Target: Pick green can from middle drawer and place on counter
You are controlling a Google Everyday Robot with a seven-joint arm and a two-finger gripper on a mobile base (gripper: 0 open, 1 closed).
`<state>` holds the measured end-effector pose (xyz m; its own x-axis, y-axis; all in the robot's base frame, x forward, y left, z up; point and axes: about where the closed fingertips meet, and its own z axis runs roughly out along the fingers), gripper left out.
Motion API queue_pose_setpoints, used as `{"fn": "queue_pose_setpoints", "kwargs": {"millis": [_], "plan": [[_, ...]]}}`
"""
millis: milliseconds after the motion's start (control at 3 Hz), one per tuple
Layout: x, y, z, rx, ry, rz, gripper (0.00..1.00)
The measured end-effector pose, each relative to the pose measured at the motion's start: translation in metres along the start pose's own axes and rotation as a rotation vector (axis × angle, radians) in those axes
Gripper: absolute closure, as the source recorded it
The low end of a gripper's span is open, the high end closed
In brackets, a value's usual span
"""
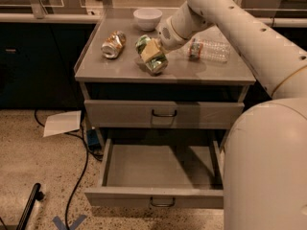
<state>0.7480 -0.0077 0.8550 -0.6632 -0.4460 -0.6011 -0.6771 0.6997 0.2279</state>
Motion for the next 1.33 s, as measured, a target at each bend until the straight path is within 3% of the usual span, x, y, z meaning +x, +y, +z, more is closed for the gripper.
{"fn": "queue_pose_setpoints", "kwargs": {"millis": [1000, 1333], "plan": [[0.0, 0.0, 0.0001, 0.0, 0.0, 0.0, 0.11], [0.0, 0.0001, 0.0002, 0.0, 0.0, 0.0, 0.0]]}}
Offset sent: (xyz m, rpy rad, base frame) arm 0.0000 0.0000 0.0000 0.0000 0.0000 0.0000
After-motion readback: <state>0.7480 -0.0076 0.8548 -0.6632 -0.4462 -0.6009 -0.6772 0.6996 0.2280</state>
